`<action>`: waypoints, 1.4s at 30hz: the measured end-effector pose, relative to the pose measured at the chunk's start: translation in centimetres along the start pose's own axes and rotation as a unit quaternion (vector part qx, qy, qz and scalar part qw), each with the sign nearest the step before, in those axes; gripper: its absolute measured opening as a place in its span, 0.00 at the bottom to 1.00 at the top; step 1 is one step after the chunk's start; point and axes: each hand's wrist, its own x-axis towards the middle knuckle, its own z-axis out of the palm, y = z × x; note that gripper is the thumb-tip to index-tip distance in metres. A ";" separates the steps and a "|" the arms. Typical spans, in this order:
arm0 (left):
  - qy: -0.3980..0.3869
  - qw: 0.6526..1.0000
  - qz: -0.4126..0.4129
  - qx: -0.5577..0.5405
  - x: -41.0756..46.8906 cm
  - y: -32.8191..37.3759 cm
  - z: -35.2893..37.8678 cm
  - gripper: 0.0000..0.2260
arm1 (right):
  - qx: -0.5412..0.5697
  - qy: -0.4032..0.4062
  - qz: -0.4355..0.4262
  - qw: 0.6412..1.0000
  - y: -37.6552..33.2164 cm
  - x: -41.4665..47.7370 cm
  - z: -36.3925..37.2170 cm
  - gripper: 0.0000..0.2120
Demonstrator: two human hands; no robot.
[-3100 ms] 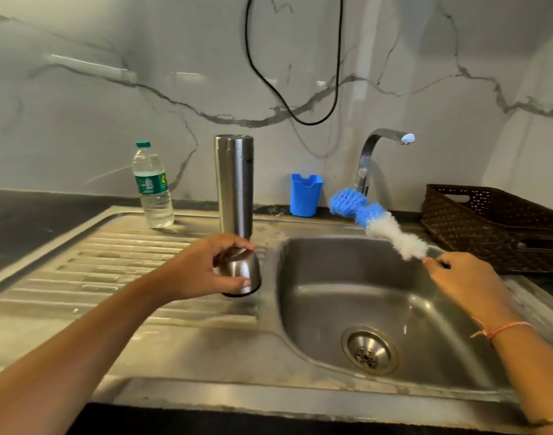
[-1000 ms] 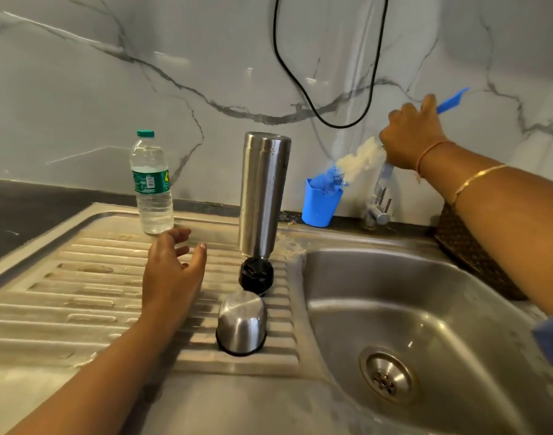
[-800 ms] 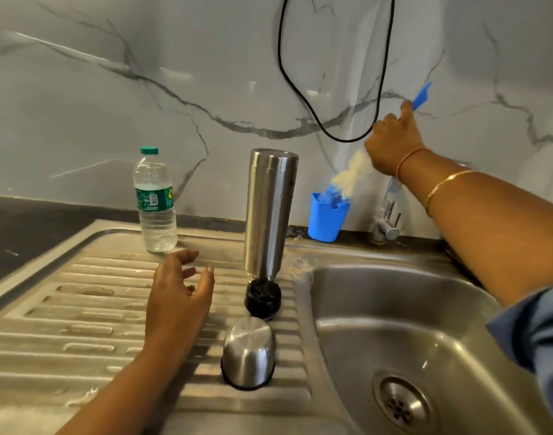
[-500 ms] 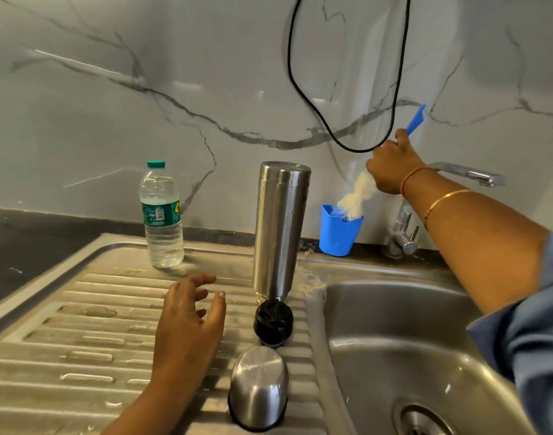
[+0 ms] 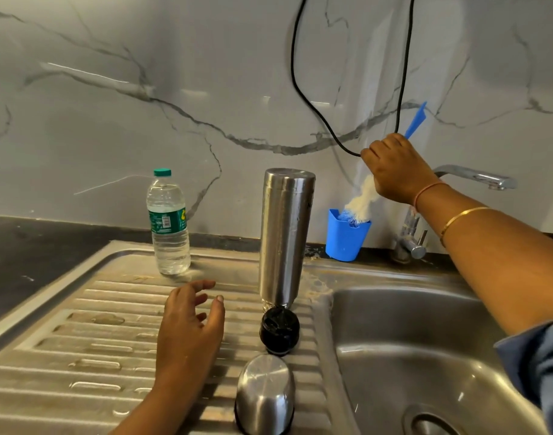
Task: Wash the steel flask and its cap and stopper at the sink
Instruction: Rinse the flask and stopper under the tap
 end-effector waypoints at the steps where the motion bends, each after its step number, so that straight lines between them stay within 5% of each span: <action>1: 0.003 1.000 0.000 0.003 0.1 -0.1 0.0 0.09 | 0.011 0.022 0.010 1.000 0.1 -0.1 -0.1 0.10; 5: 0.009 1.000 0.001 0.012 0.1 0.0 -0.2 0.10 | 0.101 0.056 0.062 0.991 -0.5 -1.3 -2.2 0.20; 13: 0.016 1.000 0.001 0.021 0.2 0.6 -0.6 0.08 | 0.318 0.012 0.080 0.944 -5.6 -13.0 -11.4 0.18; 19: 0.008 0.999 -0.042 -0.008 1.5 1.4 -1.6 0.10 | 0.429 -0.333 0.072 0.837 -6.0 -22.6 -12.2 0.19; 22: -0.022 0.996 -0.083 -0.021 2.5 3.3 -1.3 0.22 | 0.449 -0.380 0.116 0.800 -4.9 -24.7 -11.7 0.18; 27: -0.137 0.984 -0.113 0.013 4.7 8.5 1.8 0.44 | 0.456 -0.336 0.168 0.807 -4.0 -25.1 -11.4 0.19; 31: -0.190 0.968 -0.165 0.006 6.0 10.3 4.5 0.52 | 0.463 -0.327 0.180 0.804 -4.2 -25.2 -11.4 0.20; 39: -0.162 0.972 -0.169 -0.008 5.7 10.7 6.7 0.37 | 0.466 -0.295 0.166 0.818 -4.5 -24.8 -11.4 0.20; 42: -0.157 0.969 -0.164 -0.095 5.2 12.0 7.7 0.37 | 0.452 -0.281 0.169 0.830 -4.7 -24.4 -11.6 0.19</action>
